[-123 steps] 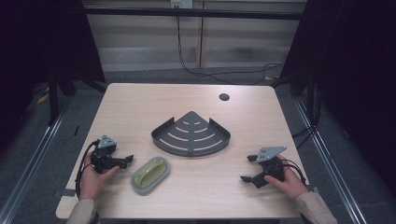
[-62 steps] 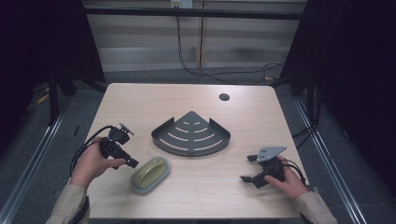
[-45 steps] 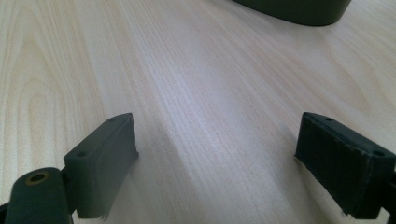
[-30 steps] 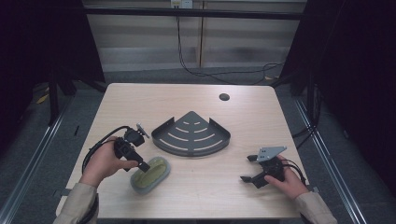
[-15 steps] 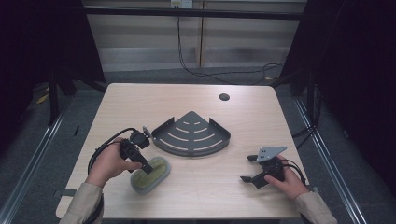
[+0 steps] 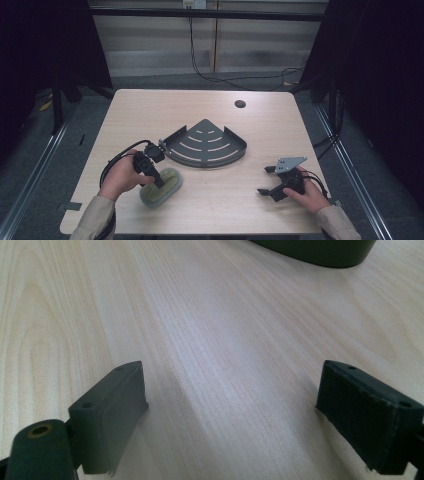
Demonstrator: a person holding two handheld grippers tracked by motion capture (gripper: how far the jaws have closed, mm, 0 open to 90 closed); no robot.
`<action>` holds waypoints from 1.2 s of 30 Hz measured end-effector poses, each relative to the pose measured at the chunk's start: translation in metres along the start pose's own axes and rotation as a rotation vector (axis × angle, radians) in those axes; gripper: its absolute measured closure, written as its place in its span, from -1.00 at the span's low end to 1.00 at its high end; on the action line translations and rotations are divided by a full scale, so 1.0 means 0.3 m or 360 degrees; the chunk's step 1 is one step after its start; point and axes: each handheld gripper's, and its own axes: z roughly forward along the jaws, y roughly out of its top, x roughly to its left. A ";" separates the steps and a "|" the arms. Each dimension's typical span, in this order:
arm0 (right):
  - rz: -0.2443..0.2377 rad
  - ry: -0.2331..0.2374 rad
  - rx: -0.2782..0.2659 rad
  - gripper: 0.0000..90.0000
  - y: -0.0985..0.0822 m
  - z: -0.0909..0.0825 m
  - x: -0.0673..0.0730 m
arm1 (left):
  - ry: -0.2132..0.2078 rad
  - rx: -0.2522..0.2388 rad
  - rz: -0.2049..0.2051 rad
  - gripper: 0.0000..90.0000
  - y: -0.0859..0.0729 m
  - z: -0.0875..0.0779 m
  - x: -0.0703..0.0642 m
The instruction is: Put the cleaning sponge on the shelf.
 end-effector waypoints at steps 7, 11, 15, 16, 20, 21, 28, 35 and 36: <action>0.0000 0.0000 0.0000 -0.74 0.000 0.000 0.000 | -0.0002 0.0038 0.0003 0.58 0.010 0.001 -0.004; -0.0001 0.0001 0.0000 -0.74 0.000 0.000 0.000 | 0.0002 0.0024 -0.0016 0.59 0.009 -0.025 0.000; 0.0001 0.0002 0.0000 -0.74 0.000 0.000 0.000 | 0.0000 0.0020 -0.0028 0.59 0.009 -0.064 0.004; 0.0001 0.0002 0.0000 -0.74 0.000 0.000 0.000 | 0.0000 0.0020 -0.0028 0.59 0.009 -0.064 0.004; 0.0001 0.0001 0.0000 -0.74 0.000 0.000 0.000 | 0.0002 0.0027 -0.0029 0.59 0.014 -0.087 0.009; 0.0000 0.0000 0.0000 -0.74 0.000 0.000 0.000 | 0.0002 0.0030 -0.0039 0.59 0.018 -0.098 0.010; -0.0001 0.0000 0.0000 -0.74 0.000 0.000 0.000 | 0.0013 0.0032 -0.0039 0.59 0.036 -0.132 0.008; 0.0000 0.0000 0.0000 -0.74 0.000 0.000 0.000 | 0.0005 0.0018 -0.0024 0.59 0.062 -0.181 0.009; 0.0002 0.0000 -0.0001 -0.74 0.000 0.000 0.000 | 0.0005 0.0018 -0.0024 0.59 0.062 -0.181 0.009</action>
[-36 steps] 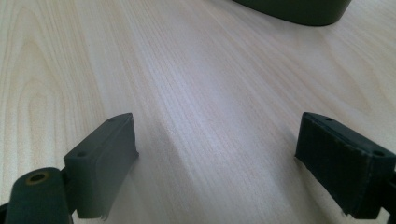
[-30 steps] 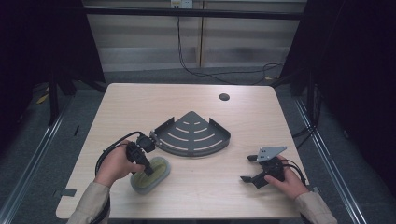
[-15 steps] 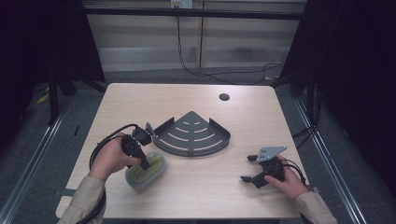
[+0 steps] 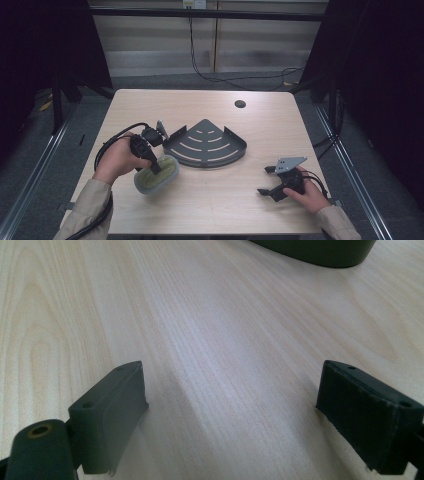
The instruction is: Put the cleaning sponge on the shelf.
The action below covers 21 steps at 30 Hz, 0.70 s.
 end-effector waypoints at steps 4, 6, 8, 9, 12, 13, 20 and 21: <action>0.0000 0.0000 0.0000 -0.74 0.000 0.000 0.000 | 0.0007 -0.0002 -0.0013 0.59 0.011 -0.018 0.005; 0.0000 0.0000 0.0000 -0.74 0.000 0.000 0.000 | 0.0005 -0.0005 -0.0015 0.59 0.018 -0.023 0.007; -0.0001 0.0000 0.0000 -0.74 0.000 0.000 0.000 | 0.0008 0.0001 -0.0007 0.59 0.026 -0.029 0.010; 0.0000 0.0000 0.0000 -0.74 0.000 0.000 0.000 | 0.0011 0.0000 -0.0016 0.59 0.035 -0.035 0.010; -0.0005 -0.0002 -0.0003 -0.74 0.000 0.000 -0.001 | 0.0018 -0.0004 -0.0009 0.59 0.049 -0.046 0.012; -0.0006 -0.0002 -0.0003 -0.74 0.000 0.000 -0.001 | 0.0017 -0.0004 -0.0009 0.59 0.054 -0.050 0.012; -0.0006 -0.0002 -0.0003 -0.74 0.000 0.000 -0.001 | 0.0023 -0.0018 -0.0015 0.59 0.083 -0.069 0.020; -0.0004 -0.0002 -0.0002 -0.74 0.000 0.000 -0.001 | 0.0023 -0.0019 -0.0010 0.59 0.092 -0.074 0.023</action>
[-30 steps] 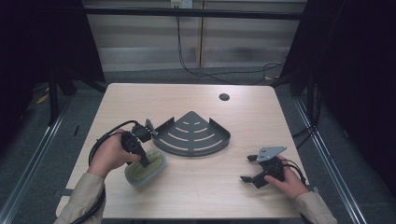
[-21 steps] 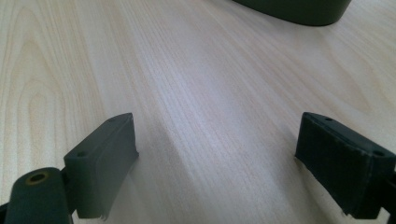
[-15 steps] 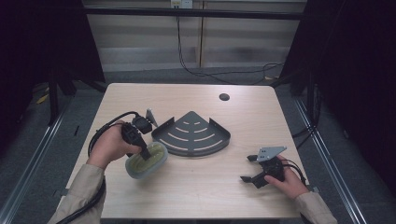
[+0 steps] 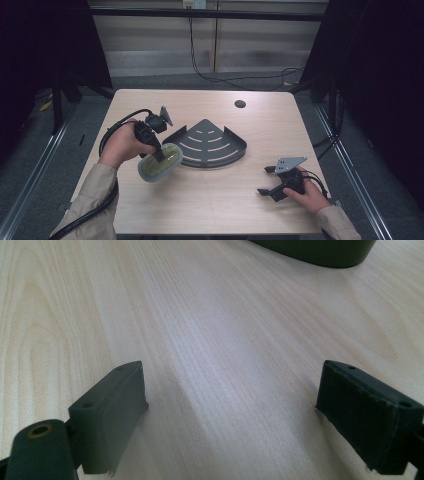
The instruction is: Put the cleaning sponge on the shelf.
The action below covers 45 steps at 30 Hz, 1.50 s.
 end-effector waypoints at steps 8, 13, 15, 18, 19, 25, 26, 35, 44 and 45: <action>-0.0002 0.0000 0.0000 -0.74 0.000 0.000 0.000 | 0.0005 -0.0015 -0.0009 0.59 0.036 -0.014 0.006; -0.0001 0.0001 -0.0001 -0.74 0.000 0.000 0.000 | 0.0009 -0.0024 -0.0012 0.59 0.057 -0.016 0.019; -0.0002 0.0001 0.0000 -0.74 0.000 0.000 0.000 | 0.0015 -0.0026 -0.0009 0.59 0.065 -0.020 0.026; -0.0002 0.0001 0.0000 -0.74 0.000 0.000 0.000 | 0.0013 -0.0035 -0.0020 0.59 0.072 -0.022 0.029; -0.0002 0.0000 -0.0001 -0.74 0.000 0.000 0.000 | 0.0013 -0.0030 -0.0012 0.59 0.081 -0.023 0.034; -0.0001 0.0001 0.0000 -0.74 0.000 0.000 0.000 | 0.0016 -0.0027 -0.0011 0.59 0.104 -0.024 0.042; -0.0001 0.0001 0.0000 -0.74 0.000 0.000 0.000 | 0.0011 -0.0033 -0.0017 0.59 0.108 -0.024 0.043; -0.0001 0.0000 -0.0001 -0.74 0.000 0.000 0.000 | 0.0021 -0.0061 -0.0029 0.59 0.158 -0.020 0.052; -0.0001 0.0001 -0.0001 -0.74 0.000 0.000 0.000 | 0.0013 -0.0047 -0.0015 0.59 0.207 -0.007 0.053; 0.0000 0.0000 -0.0001 -0.74 0.000 0.000 0.000 | 0.0011 -0.0050 -0.0015 0.59 0.211 -0.005 0.055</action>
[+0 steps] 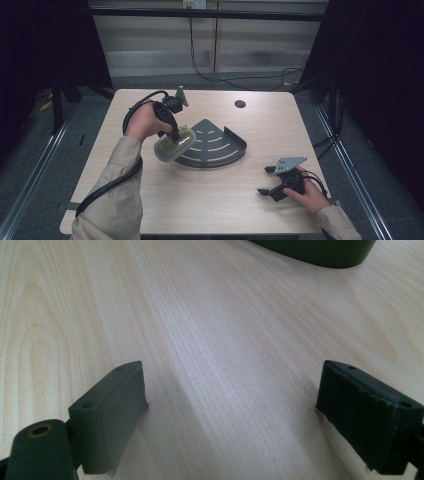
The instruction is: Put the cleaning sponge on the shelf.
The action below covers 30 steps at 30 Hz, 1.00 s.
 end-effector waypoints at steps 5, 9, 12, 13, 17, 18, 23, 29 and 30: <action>-0.0001 0.0000 -0.0001 -0.74 0.000 0.000 0.000 | 0.0011 -0.0018 -0.0024 0.59 0.019 0.008 0.010; 0.0000 0.0000 0.0000 -0.74 0.000 0.000 0.000 | 0.0012 -0.0011 -0.0014 0.59 0.029 0.012 0.015; 0.0000 0.0000 0.0000 -0.74 0.000 0.000 0.000 | 0.0016 -0.0020 -0.0019 0.59 0.038 0.013 0.018; -0.0001 0.0000 0.0000 -0.74 0.000 0.000 0.000 | 0.0023 -0.0024 -0.0017 0.59 0.041 0.013 0.019; 0.0000 0.0001 0.0000 -0.74 0.000 0.000 0.000 | 0.0028 -0.0030 -0.0021 0.59 0.055 0.017 0.025; 0.0000 0.0001 0.0000 -0.74 0.000 0.000 0.000 | 0.0028 -0.0030 -0.0021 0.59 0.055 0.017 0.025; -0.0001 0.0001 0.0002 -0.74 0.000 0.000 0.000 | 0.0022 -0.0028 -0.0023 0.59 0.072 0.024 0.029; -0.0001 0.0001 0.0002 -0.74 0.000 0.000 0.000 | 0.0020 -0.0032 -0.0005 0.59 0.095 0.036 0.030; 0.0001 0.0001 0.0003 -0.74 0.000 0.000 0.000 | 0.0021 -0.0039 -0.0008 0.59 0.099 0.038 0.030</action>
